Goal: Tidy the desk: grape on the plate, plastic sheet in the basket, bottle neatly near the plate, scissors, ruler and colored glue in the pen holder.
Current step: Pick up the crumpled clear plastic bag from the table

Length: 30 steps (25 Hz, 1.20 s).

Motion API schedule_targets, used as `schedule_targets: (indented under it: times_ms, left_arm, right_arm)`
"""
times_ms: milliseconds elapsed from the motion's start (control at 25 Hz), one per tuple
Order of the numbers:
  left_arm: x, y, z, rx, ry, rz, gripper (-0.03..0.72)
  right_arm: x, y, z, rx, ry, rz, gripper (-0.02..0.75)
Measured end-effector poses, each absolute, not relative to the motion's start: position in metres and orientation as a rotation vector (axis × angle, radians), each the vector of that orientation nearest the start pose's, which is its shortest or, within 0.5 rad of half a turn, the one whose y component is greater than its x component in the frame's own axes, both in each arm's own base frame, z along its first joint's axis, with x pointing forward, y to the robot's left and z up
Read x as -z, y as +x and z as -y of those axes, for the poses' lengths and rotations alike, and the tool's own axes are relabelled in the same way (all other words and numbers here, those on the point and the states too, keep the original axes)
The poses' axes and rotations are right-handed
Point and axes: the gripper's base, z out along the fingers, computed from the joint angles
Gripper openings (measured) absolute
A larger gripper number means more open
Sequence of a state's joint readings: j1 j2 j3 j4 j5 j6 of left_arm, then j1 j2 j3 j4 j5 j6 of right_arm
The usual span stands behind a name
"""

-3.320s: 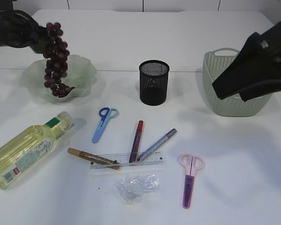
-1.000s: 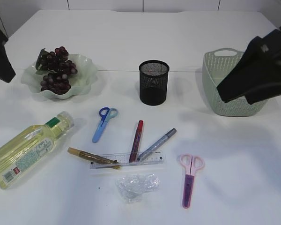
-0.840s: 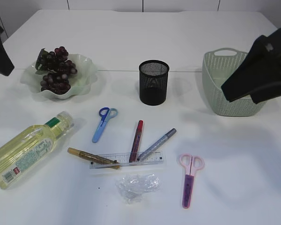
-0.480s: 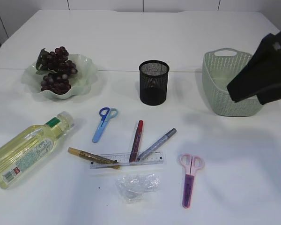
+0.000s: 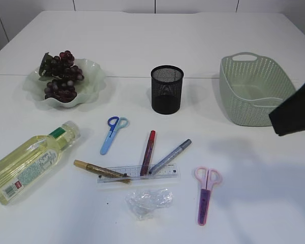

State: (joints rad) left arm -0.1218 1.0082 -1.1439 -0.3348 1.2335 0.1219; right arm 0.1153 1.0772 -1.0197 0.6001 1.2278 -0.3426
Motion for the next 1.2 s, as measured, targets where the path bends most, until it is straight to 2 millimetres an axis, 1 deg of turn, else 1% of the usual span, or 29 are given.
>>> schedule_targets:
  times_ms: [200,360,440,600,720,880,1080,1200]
  left_arm:
    - [-0.383,0.132,0.044,0.445,0.271,-2.461,0.333]
    - [-0.377,0.109,0.042,0.447,0.259,-2.426,0.333]
    - [-0.378,0.098,0.040,0.440,0.262,-2.396,0.333]
    - [-0.380,0.083,0.035,0.384,0.270,-2.365,0.333]
    - [-0.379,0.075,0.029,0.318,0.241,-2.375,0.333]
    - [-0.377,0.071,0.021,0.222,0.187,-2.396,0.333]
    - [-0.377,0.071,0.020,0.219,0.172,-2.400,0.333]
    - [-0.377,0.071,0.020,0.220,0.170,-2.402,0.333]
  right_arm:
    - [-0.349,0.145,-0.065,-0.740,-0.448,-2.539,0.584]
    - [-0.342,0.123,-0.060,-0.707,-0.422,-2.540,0.584]
    - [-0.336,0.113,-0.057,-0.673,-0.402,-2.553,0.584]
    - [-0.322,0.098,-0.052,-0.631,-0.374,-2.583,0.584]
    - [-0.312,0.093,-0.051,-0.626,-0.362,-2.609,0.583]
    - [-0.309,0.093,-0.051,-0.633,-0.357,-2.609,0.584]
    - [-0.313,0.099,-0.055,-0.669,-0.373,-2.519,0.583]
    - [-0.312,0.108,-0.059,-0.715,-0.393,-2.492,0.583]
